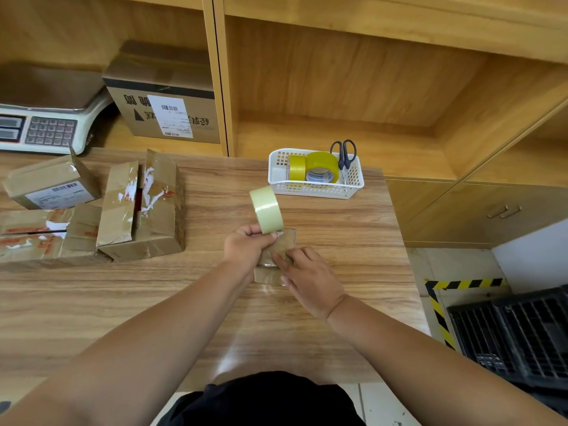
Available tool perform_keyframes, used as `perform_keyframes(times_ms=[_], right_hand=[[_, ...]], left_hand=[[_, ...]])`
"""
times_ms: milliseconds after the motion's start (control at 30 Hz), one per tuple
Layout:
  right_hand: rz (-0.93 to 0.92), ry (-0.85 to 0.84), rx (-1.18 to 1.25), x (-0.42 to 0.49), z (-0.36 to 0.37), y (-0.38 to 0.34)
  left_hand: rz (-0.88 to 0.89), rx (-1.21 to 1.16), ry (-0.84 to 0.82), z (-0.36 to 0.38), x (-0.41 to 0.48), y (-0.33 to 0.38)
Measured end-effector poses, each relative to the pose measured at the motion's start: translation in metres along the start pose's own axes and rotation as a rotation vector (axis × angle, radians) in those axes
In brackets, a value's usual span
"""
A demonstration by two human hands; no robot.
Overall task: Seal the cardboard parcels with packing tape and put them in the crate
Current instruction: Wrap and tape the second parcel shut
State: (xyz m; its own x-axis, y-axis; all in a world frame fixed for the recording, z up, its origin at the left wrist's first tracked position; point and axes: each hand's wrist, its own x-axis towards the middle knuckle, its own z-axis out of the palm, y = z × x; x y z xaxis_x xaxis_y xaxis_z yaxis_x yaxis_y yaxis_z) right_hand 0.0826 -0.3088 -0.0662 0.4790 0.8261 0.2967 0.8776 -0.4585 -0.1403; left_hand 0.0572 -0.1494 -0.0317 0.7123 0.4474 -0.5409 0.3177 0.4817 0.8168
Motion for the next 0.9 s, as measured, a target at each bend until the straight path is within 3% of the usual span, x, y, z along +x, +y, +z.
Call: perform_keyframes(times_ms=[333, 467, 567, 633, 667, 767, 900], right_hand=[[0.127, -0.039, 0.071, 0.003, -0.016, -0.004], [0.451, 0.1, 0.39, 0.013, -0.032, 0.002], [0.754, 0.135, 0.48, 0.017, -0.039, 0.015], [0.95, -0.028, 0.415, 0.011, -0.039, 0.026], [1.01, -0.19, 0.337, 0.005, -0.037, 0.031], [1.048, -0.623, 0.145, -0.025, -0.026, 0.038], [0.989, -0.732, 0.013, -0.056, -0.009, 0.033]], left_hand=[[0.052, -0.001, -0.1, -0.006, -0.007, 0.038], [0.036, 0.05, -0.113, -0.012, -0.008, 0.048], [0.019, 0.018, -0.106, -0.013, -0.013, 0.052], [0.02, -0.003, -0.11, -0.011, -0.017, 0.053], [0.019, -0.016, -0.112, -0.009, -0.019, 0.052], [0.009, -0.004, -0.139, -0.006, -0.021, 0.048], [-0.031, 0.029, -0.142, 0.005, -0.023, 0.037]])
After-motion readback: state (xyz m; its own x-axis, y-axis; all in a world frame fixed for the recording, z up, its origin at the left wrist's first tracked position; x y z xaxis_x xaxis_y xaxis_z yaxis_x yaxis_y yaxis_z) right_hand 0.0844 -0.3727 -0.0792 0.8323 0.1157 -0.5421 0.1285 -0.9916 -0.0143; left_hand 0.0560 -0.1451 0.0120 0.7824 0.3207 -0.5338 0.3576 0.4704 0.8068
